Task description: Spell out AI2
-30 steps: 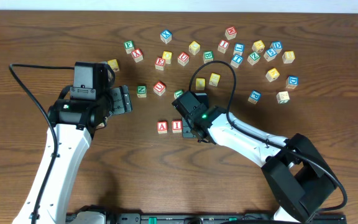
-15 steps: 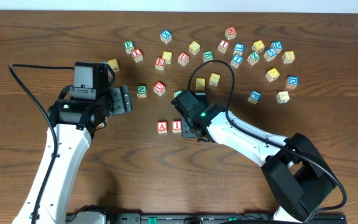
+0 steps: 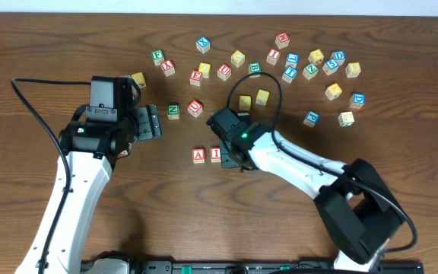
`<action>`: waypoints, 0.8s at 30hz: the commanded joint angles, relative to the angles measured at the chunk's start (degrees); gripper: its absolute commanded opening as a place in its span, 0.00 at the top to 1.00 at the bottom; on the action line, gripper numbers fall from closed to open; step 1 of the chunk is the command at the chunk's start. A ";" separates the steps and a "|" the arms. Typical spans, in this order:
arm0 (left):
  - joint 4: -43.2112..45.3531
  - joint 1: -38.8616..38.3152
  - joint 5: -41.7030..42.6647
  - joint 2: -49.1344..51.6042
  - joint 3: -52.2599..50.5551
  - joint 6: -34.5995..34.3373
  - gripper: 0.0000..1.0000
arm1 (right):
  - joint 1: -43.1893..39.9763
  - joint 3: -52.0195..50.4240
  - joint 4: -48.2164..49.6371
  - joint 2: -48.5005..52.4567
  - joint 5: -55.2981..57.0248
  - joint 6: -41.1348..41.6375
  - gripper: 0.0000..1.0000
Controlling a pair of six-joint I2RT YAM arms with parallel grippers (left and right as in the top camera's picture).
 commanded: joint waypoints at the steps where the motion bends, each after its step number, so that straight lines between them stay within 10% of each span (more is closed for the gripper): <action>1: -0.20 0.31 -0.66 0.22 0.94 0.76 0.16 | 0.35 4.00 -1.66 3.28 0.31 -0.94 0.99; 24: -0.20 0.31 -0.68 0.22 0.94 0.76 0.16 | 0.92 5.25 -2.73 3.28 1.62 -0.48 0.99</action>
